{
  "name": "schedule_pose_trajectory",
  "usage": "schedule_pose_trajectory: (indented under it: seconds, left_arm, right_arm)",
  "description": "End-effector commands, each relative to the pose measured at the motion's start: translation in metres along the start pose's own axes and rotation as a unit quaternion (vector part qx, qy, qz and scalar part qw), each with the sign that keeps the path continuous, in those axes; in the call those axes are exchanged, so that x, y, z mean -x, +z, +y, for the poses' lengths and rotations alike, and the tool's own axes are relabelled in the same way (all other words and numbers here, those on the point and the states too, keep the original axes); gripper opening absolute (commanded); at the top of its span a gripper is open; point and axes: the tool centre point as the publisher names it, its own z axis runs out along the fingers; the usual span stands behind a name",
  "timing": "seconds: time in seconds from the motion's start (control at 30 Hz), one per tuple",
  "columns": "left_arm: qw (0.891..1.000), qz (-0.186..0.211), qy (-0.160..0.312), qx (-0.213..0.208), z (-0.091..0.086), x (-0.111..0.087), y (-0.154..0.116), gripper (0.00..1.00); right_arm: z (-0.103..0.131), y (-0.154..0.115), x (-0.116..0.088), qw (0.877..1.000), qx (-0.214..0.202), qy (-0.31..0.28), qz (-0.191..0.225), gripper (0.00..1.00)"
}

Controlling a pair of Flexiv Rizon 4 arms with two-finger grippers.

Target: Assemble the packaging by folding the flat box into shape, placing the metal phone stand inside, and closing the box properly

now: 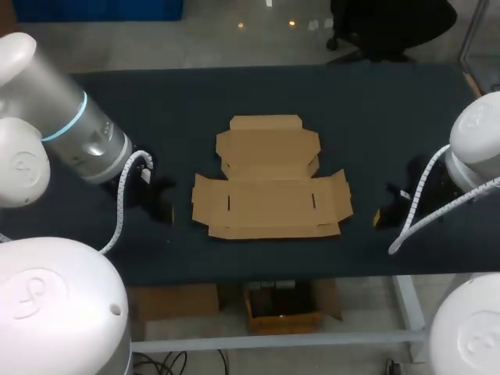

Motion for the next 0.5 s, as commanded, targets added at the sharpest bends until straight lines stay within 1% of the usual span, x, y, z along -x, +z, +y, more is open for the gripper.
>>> schedule_pose_trajectory:
  seconds: [0.03,0.1,0.3,0.5]
  left_arm:
    - [1.0,0.01,0.003,0.003,-0.001,0.006,0.013,0.0]
    - [1.0,0.017,0.008,0.006,0.001,0.008,0.016,0.0]
    - [1.0,0.021,0.007,0.004,0.005,0.008,0.025,0.0]
    - [0.999,0.036,0.011,0.014,0.006,0.009,0.034,0.0]
  right_arm:
    - [0.007,0.016,0.004,1.0,-0.019,0.007,0.003,0.0]
    - [0.005,0.019,0.004,1.0,-0.021,0.01,0.003,0.0]
    - [0.003,0.028,0.002,0.999,-0.027,0.02,0.001,0.0]
    - [-0.001,0.036,0.004,0.999,-0.035,0.028,0.002,0.0]
